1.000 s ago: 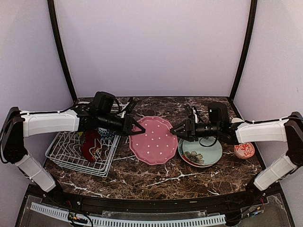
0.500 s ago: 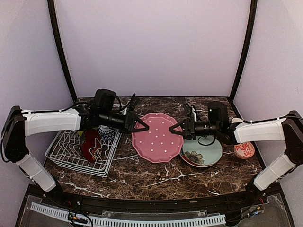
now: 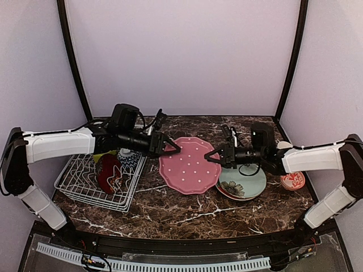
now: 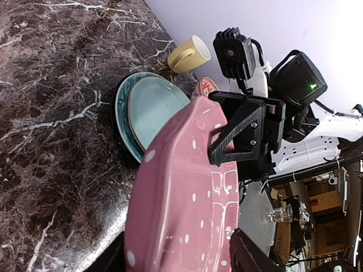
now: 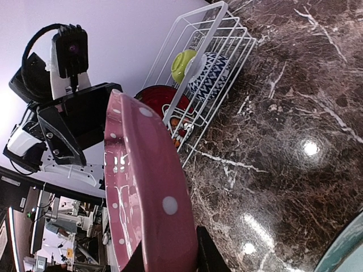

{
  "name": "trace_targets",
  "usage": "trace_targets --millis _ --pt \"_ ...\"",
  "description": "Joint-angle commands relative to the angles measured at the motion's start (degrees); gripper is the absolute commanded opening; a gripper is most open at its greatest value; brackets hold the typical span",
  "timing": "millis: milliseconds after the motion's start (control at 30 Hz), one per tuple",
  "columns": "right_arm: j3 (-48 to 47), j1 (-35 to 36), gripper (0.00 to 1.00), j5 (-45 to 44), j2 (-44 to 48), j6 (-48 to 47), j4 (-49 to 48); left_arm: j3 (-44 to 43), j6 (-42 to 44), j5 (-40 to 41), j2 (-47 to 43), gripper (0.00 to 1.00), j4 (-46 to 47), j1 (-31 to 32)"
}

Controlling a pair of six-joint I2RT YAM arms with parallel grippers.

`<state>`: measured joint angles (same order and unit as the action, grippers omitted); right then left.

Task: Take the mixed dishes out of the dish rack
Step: Place the plate with another plate.

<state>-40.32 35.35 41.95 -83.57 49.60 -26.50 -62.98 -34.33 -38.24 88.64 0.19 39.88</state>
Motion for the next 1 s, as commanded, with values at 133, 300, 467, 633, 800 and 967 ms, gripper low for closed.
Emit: trace_targets --millis 133,300,467,633,800,967 --pt "6.1 -7.8 0.00 -1.3 10.7 1.8 0.7 -1.7 5.7 4.8 -6.0 0.79 -4.3 0.0" --pt "8.3 -15.5 0.00 -2.0 17.6 -2.5 14.0 -2.6 7.3 6.1 -6.2 0.82 -6.5 -0.1" --pt "8.8 -22.9 0.00 -4.5 24.5 -7.6 28.0 -3.5 7.7 6.4 -5.2 0.82 -7.2 -0.2" --pt "9.6 -31.1 0.00 -1.5 26.2 -11.2 35.2 -4.5 7.8 5.5 -4.2 0.82 -7.2 -0.2" --pt "9.6 -34.3 0.00 -0.8 25.7 -14.9 39.8 -4.7 7.7 5.4 -4.0 0.82 -7.6 -0.2" --pt "11.1 -34.8 0.00 -1.1 25.3 -15.5 38.9 -4.4 7.4 5.5 -3.9 0.82 -7.4 -0.2"
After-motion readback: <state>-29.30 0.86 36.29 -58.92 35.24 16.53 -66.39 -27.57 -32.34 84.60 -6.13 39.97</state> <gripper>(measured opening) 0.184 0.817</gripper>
